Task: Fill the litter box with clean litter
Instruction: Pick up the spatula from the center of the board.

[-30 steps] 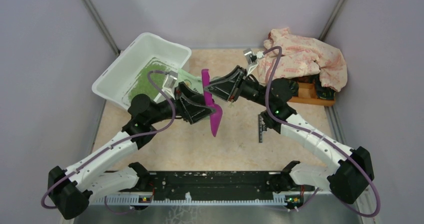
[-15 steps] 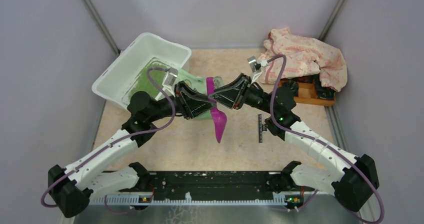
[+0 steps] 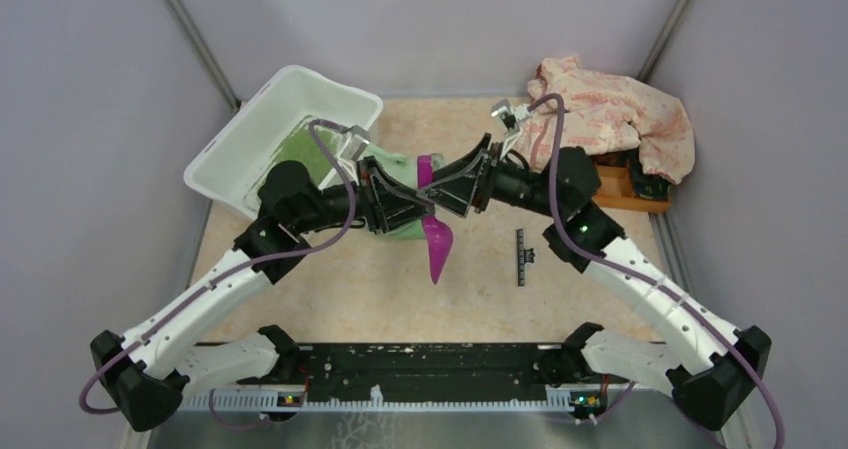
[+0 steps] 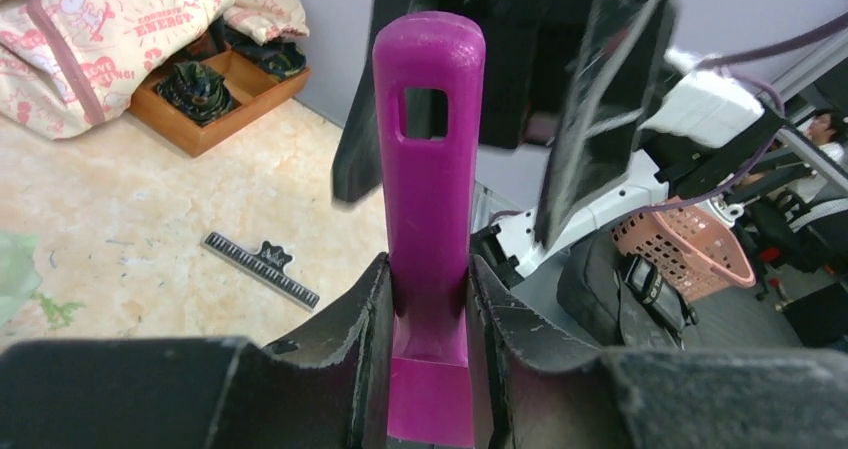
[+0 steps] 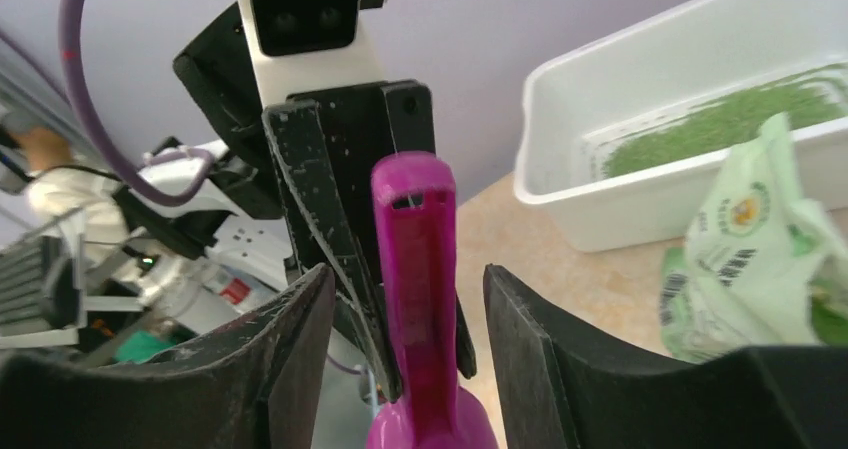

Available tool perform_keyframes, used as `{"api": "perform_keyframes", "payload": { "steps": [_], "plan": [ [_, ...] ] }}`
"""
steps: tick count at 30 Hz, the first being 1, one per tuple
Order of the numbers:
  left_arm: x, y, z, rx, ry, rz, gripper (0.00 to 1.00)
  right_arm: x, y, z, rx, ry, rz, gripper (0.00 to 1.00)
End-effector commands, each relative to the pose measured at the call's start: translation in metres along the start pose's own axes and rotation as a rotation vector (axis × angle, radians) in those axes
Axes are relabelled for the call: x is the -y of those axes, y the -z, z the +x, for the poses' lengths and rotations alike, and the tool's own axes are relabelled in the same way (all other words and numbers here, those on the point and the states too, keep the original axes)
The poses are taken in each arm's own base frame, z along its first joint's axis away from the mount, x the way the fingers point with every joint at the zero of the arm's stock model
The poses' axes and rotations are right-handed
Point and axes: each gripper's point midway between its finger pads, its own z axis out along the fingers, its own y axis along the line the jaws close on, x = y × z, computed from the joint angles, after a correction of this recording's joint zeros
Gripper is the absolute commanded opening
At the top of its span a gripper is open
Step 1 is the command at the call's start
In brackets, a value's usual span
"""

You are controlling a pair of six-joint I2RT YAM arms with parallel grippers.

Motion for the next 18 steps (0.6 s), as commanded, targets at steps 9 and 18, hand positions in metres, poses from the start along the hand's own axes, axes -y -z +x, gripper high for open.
{"api": "perform_keyframes", "payload": {
  "steps": [9,18],
  "plan": [
    [0.011,0.007,0.077,-0.431,-0.009,-0.01,0.24,-0.012,0.087,0.014,-0.469,0.382,0.237,0.58],
    [0.065,0.022,0.149,-0.733,-0.075,0.033,0.19,-0.033,0.147,0.071,-0.624,0.536,0.13,0.62]
  ]
}}
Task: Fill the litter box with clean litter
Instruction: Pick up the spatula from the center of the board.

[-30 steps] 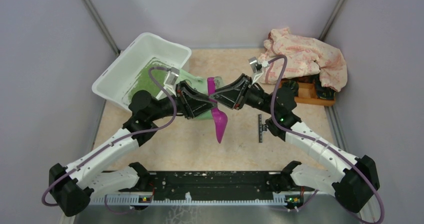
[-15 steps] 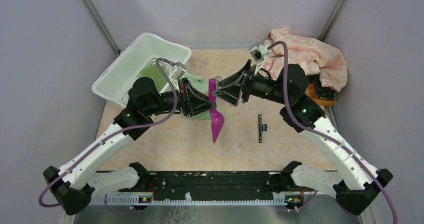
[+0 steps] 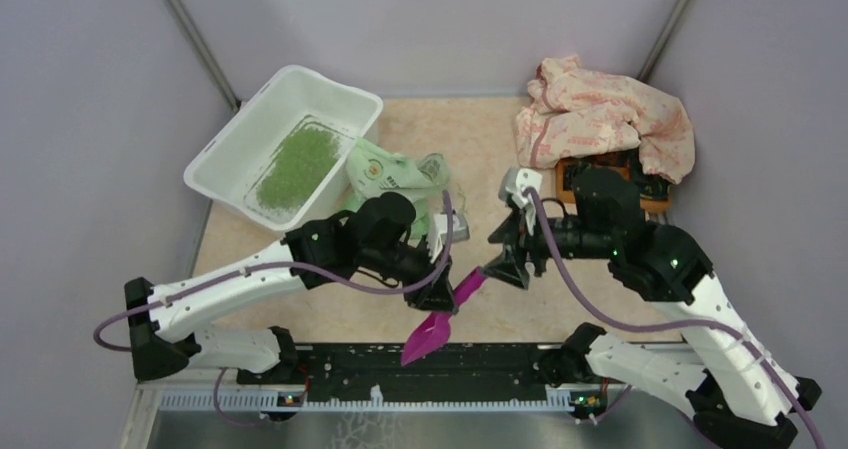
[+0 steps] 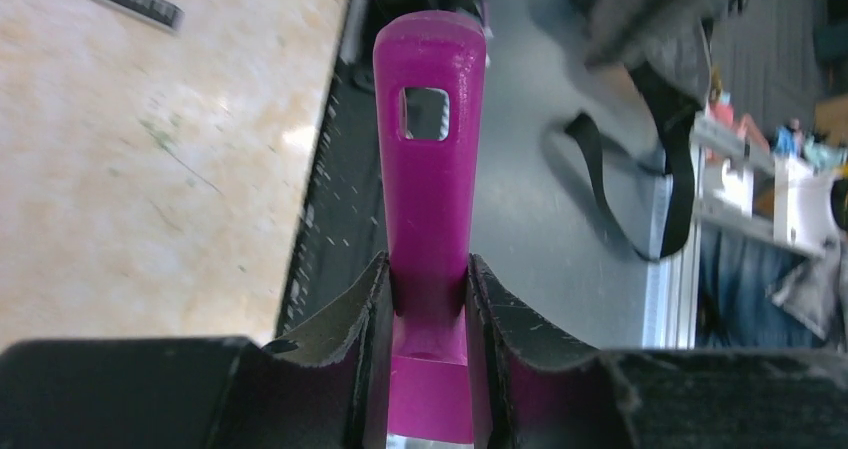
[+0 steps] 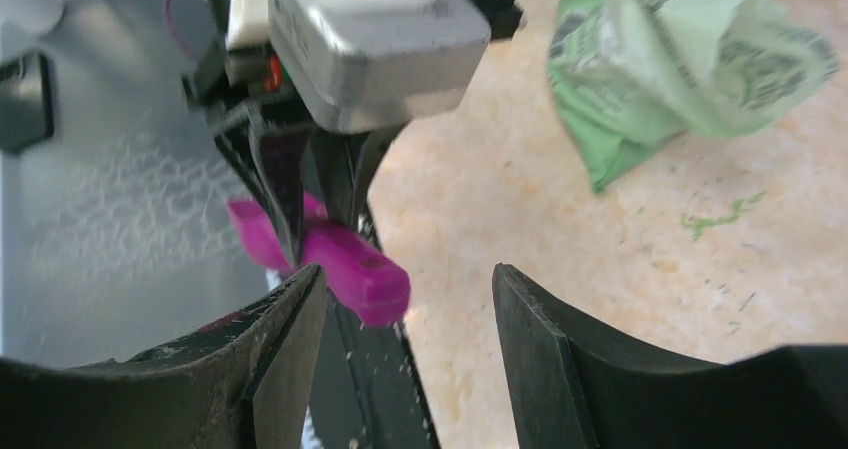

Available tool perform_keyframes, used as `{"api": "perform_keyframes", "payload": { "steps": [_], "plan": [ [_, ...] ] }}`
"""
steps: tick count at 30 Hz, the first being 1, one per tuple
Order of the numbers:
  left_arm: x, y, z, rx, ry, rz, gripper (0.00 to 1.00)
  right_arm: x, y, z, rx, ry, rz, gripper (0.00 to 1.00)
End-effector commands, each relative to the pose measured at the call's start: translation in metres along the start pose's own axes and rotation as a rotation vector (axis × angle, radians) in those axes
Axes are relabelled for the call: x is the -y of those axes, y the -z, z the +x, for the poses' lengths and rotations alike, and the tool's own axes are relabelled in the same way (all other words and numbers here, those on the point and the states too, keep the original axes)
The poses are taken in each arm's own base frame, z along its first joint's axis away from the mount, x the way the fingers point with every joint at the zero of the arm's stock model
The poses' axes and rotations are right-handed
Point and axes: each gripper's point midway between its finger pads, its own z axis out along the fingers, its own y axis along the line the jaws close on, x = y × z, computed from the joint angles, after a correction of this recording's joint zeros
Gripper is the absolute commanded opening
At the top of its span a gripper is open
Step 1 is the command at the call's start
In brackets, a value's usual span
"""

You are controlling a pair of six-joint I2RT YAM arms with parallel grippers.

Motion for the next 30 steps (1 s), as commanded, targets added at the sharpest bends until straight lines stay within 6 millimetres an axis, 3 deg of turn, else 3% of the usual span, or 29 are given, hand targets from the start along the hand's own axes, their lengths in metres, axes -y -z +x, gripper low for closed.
{"api": "perform_keyframes", "payload": {
  "steps": [1,4,7,14,18,22,30],
  "plan": [
    [0.032,0.024,0.021,-0.057,-0.075,0.021,0.18,-0.033,0.031,0.037,-0.064,0.126,-0.083,0.63],
    [0.053,0.038,0.036,-0.063,-0.075,0.099,0.18,-0.057,0.045,0.046,-0.075,0.094,-0.173,0.64],
    [0.071,0.043,0.05,-0.09,-0.084,0.168,0.18,-0.071,0.041,0.056,-0.11,-0.005,-0.243,0.64],
    [0.104,0.03,0.087,-0.267,-0.137,0.244,0.17,-0.088,0.023,0.058,-0.164,-0.215,-0.354,0.55],
    [0.121,0.037,0.097,-0.296,-0.159,0.283,0.17,-0.106,0.034,0.048,-0.091,-0.267,-0.432,0.53],
    [0.119,0.042,0.102,-0.317,-0.171,0.265,0.17,-0.122,0.052,0.043,-0.012,-0.304,-0.485,0.51],
    [0.115,0.028,0.09,-0.342,-0.264,0.249,0.15,-0.125,0.048,0.061,0.018,-0.334,-0.503,0.5]
  ]
}}
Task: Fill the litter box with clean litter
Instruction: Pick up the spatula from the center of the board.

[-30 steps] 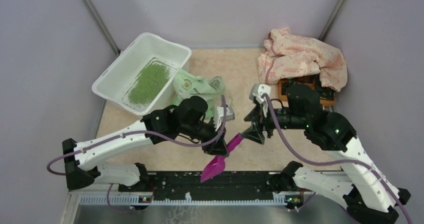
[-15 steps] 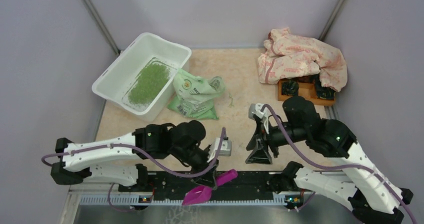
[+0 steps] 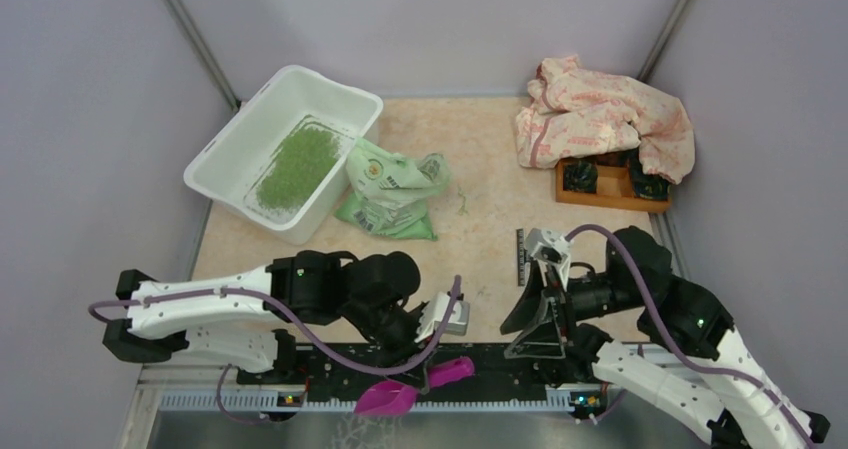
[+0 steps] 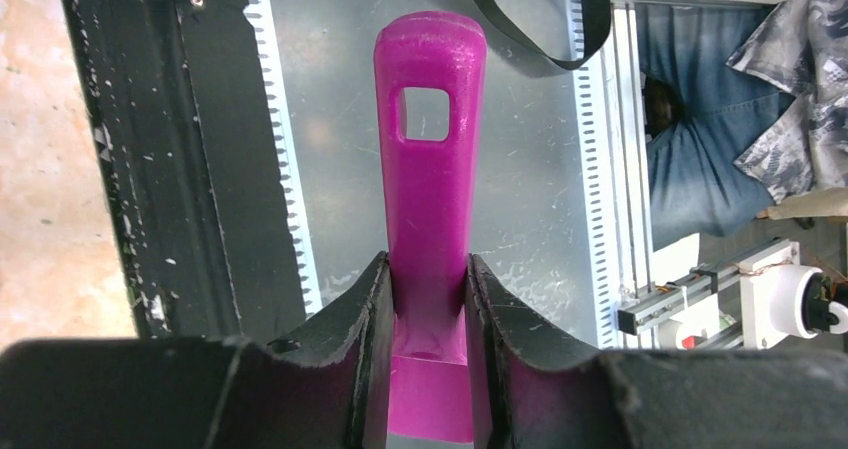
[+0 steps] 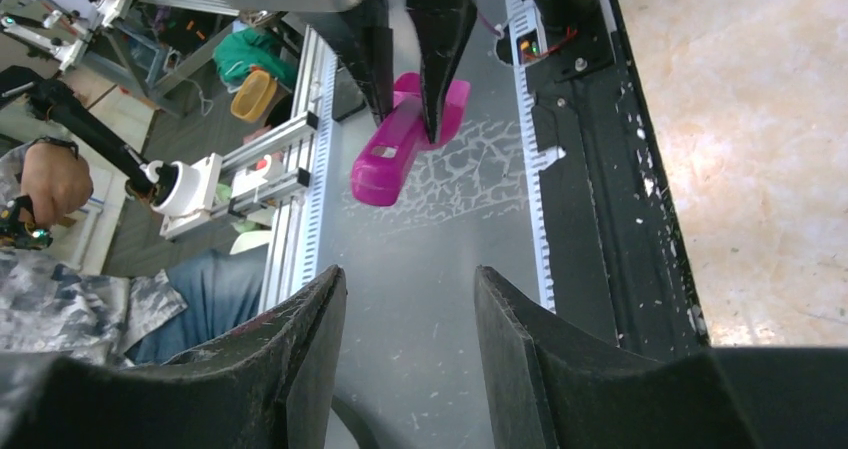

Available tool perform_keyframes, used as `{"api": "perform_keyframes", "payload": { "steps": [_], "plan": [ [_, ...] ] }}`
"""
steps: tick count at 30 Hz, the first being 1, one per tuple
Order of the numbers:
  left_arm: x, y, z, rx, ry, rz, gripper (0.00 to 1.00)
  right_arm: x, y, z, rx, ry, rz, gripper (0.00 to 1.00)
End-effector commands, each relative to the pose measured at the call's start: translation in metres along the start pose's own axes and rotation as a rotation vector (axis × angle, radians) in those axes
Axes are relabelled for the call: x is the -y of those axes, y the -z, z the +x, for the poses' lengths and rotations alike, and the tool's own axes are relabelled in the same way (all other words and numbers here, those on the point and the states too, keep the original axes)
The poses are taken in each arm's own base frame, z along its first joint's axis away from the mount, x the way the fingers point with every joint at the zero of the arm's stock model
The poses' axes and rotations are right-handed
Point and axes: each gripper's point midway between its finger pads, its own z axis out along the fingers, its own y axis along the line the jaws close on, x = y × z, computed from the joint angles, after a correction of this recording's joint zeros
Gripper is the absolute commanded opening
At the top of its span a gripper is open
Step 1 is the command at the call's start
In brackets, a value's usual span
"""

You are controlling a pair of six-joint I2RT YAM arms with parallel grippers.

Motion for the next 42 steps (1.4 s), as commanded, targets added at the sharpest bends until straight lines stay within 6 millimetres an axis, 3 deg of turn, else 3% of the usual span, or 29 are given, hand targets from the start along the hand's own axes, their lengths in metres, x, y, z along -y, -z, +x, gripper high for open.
{"api": "perform_keyframes", "payload": {
  "steps": [1,16,25,42],
  "plan": [
    [-0.003,-0.002,-0.013,-0.013,-0.079,-0.009,0.15,0.003,-0.008,-0.003,0.01,-0.002,-0.035,0.5],
    [-0.053,0.004,-0.05,0.065,-0.104,-0.006,0.15,0.043,-0.033,-0.008,-0.054,0.053,0.018,0.48],
    [-0.076,0.007,-0.056,0.054,-0.083,0.027,0.15,0.078,-0.05,-0.012,-0.089,0.109,0.105,0.47],
    [-0.087,0.007,-0.058,0.053,-0.078,0.017,0.16,0.081,-0.07,-0.005,-0.16,0.129,0.066,0.35]
  ]
}}
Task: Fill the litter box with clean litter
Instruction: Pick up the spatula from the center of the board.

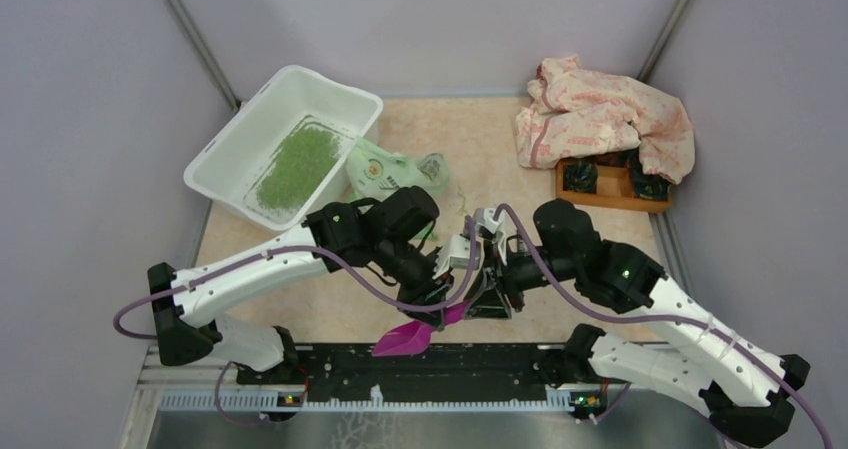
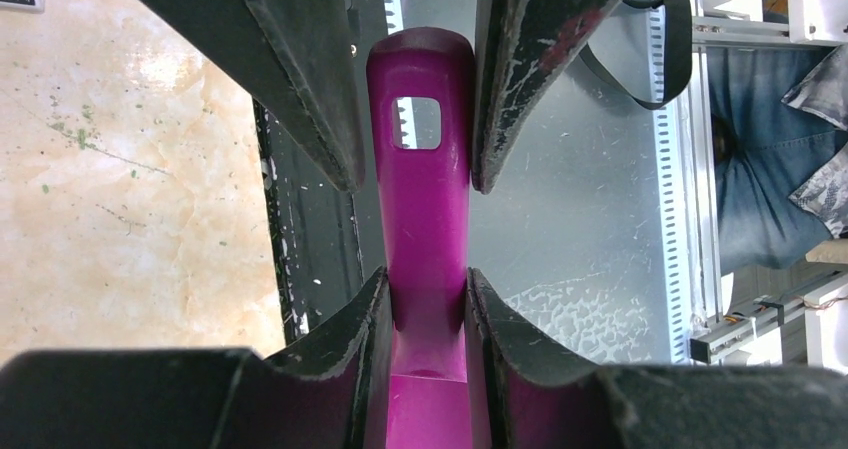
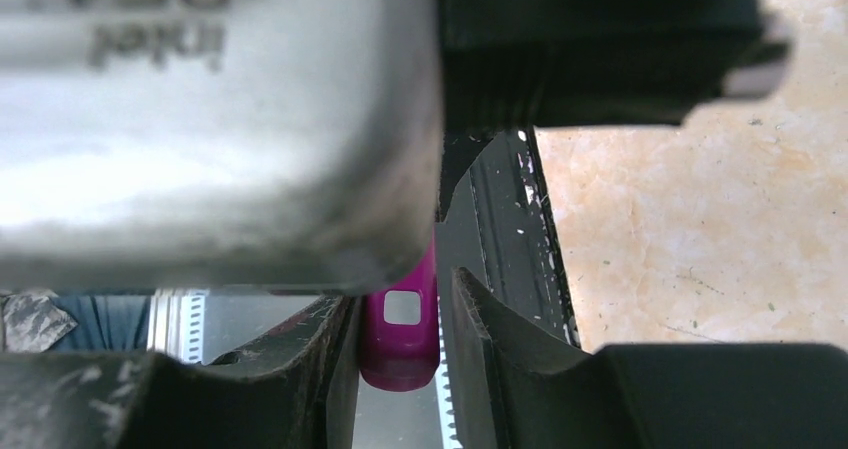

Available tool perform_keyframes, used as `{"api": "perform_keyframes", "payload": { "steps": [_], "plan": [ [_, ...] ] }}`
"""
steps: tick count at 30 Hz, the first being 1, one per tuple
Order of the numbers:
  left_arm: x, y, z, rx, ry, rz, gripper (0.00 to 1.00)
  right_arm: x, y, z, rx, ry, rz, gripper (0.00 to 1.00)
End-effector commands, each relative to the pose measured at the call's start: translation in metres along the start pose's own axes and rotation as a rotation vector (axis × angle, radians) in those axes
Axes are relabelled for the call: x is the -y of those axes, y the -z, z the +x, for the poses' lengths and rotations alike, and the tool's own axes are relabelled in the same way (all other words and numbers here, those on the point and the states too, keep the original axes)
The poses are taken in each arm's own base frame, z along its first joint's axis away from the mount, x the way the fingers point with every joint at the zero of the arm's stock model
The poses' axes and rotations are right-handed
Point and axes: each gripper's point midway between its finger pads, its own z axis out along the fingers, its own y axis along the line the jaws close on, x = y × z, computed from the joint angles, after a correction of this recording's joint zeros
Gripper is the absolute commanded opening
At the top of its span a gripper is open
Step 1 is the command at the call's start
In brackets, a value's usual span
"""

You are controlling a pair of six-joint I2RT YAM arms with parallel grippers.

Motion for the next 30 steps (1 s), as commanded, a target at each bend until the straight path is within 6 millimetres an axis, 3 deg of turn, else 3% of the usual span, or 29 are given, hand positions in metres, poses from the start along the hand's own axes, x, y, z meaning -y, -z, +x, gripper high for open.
{"api": "perform_keyframes", "payload": {
  "steps": [1,3,6,14,18,23,26,30],
  "plan": [
    [0.009,-0.005,-0.023,0.051,-0.06,0.059,0.16,-0.004,-0.014,-0.004,-0.022,0.08,-0.067,0.35],
    [0.009,-0.005,-0.023,0.05,-0.059,0.06,0.15,-0.003,-0.016,-0.003,-0.026,0.076,-0.072,0.35],
    [0.009,-0.005,-0.024,0.051,-0.061,0.063,0.15,-0.003,-0.018,-0.003,-0.024,0.076,-0.078,0.45],
    [0.01,-0.004,-0.026,0.056,-0.065,0.064,0.15,0.0,-0.024,-0.006,-0.02,0.078,-0.084,0.46],
    [0.01,-0.003,-0.028,0.059,-0.066,0.063,0.15,-0.001,-0.027,-0.009,-0.006,0.078,-0.097,0.36],
    [0.007,0.003,-0.035,0.081,-0.07,0.035,0.18,-0.003,-0.026,-0.013,0.032,0.079,-0.099,0.07],
    [0.004,0.013,-0.04,0.111,-0.074,-0.002,0.32,0.0,-0.023,-0.011,0.037,0.073,-0.067,0.0],
    [-0.008,0.032,-0.049,0.18,-0.069,-0.082,0.51,0.009,-0.018,-0.007,0.062,0.048,0.009,0.0]
  ]
}}
